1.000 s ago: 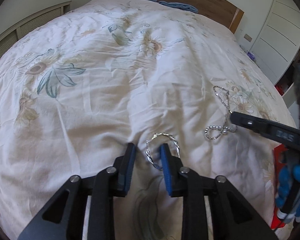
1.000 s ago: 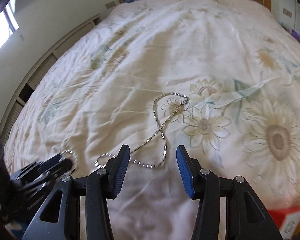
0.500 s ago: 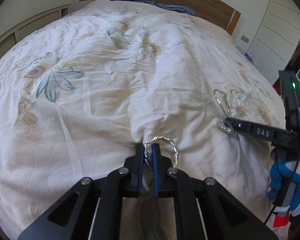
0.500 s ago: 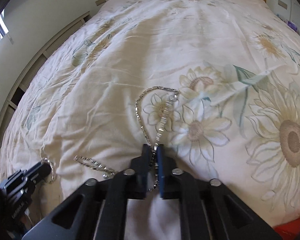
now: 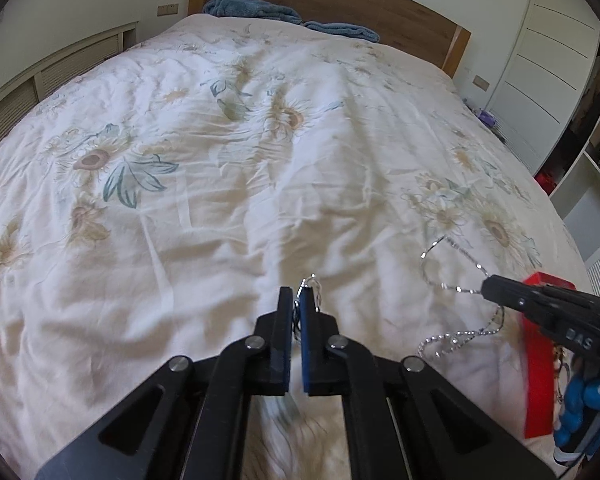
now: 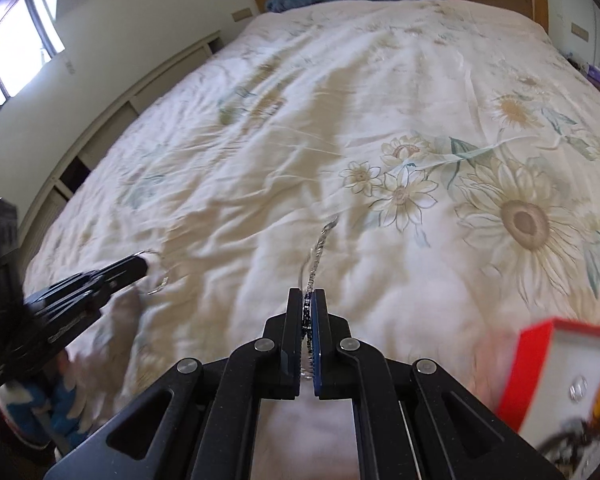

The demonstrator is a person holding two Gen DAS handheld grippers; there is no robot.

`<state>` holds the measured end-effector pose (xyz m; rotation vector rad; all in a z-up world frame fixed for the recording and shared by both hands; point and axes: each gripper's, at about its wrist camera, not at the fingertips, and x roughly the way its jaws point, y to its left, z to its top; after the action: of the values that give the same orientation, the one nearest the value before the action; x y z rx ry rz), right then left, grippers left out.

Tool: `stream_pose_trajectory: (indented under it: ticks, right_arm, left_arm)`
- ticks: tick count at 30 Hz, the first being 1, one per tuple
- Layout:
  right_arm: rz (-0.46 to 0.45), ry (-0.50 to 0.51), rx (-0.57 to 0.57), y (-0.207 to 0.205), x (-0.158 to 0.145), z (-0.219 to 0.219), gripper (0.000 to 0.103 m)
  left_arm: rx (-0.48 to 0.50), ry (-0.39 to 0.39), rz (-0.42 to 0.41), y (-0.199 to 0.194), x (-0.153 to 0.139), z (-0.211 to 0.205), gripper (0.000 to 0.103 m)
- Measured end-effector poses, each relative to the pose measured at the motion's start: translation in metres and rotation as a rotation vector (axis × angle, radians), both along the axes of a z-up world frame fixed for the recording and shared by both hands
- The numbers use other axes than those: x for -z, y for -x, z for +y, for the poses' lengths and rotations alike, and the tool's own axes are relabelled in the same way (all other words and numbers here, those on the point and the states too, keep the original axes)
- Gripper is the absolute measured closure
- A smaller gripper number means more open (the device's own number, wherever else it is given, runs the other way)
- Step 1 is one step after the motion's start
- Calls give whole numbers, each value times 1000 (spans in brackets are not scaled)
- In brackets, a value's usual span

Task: Organize jewelry
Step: 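Carry the twisted hoop and silver chain with both tools over the red box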

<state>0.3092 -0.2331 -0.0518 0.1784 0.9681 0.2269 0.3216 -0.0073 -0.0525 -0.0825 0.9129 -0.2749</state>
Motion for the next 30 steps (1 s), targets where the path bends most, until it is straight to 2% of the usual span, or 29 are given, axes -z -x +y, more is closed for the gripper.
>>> stream_pose_trajectory:
  ticks: [8, 17, 30]
  right_arm:
    - [-66, -22, -6, 63, -44, -7, 99]
    - [-117, -39, 37, 129, -82, -30, 99]
    - [-163, -20, 111, 195, -110, -71, 99]
  left_arm:
    - [46, -19, -21, 49, -31, -23, 100]
    - [108, -4, -39, 103, -61, -50, 100]
    - [177, -27, -64, 159, -89, -104, 100]
